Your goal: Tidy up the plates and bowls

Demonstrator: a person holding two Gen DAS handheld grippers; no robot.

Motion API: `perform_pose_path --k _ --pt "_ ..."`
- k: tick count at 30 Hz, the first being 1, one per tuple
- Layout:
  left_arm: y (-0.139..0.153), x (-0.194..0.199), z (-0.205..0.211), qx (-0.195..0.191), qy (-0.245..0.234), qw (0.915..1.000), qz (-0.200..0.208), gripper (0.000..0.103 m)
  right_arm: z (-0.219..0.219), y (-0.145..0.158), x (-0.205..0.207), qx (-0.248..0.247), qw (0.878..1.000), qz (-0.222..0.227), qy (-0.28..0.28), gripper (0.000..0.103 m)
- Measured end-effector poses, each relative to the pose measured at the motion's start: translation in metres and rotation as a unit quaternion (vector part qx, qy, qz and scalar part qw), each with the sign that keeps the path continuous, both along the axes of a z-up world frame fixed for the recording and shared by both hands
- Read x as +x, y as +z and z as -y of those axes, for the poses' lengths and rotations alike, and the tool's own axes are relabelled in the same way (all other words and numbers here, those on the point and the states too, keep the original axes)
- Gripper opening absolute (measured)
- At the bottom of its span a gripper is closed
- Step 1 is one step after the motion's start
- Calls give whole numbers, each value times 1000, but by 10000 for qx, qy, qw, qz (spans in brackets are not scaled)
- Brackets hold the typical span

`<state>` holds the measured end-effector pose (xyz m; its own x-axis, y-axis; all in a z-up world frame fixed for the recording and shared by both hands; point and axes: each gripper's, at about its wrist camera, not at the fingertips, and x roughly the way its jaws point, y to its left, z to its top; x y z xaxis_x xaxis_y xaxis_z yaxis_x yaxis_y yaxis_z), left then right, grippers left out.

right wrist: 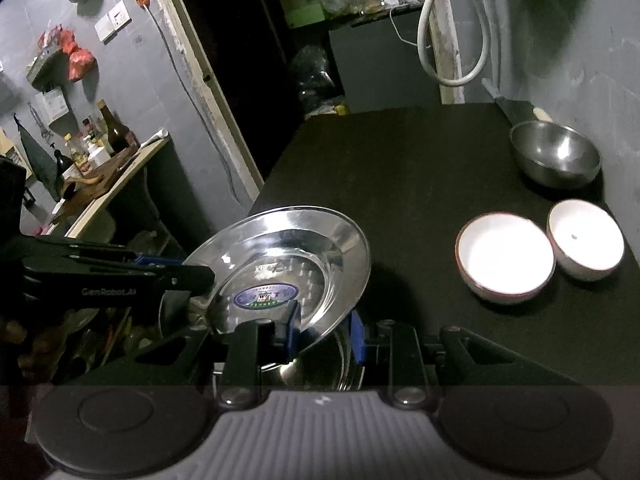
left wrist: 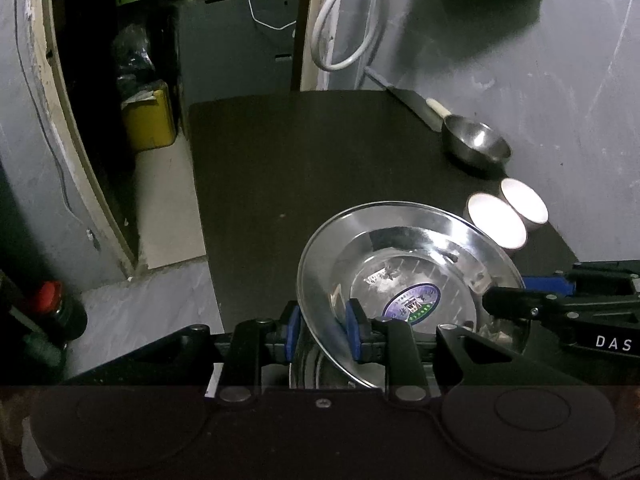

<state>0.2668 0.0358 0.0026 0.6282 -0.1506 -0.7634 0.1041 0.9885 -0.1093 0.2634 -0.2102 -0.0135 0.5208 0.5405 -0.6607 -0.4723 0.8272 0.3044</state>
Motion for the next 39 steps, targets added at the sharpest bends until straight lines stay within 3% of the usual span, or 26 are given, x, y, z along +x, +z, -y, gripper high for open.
perform_pose_path --k 10,39 --pt "-5 -6 8 314 -162 9994 -71 28 -1 -7 -9 -66 9998 -170 38 31" --pt "-23 -16 21 577 -327 9969 -435 31 -6 -17 -17 -212 9979 -572 214 34"
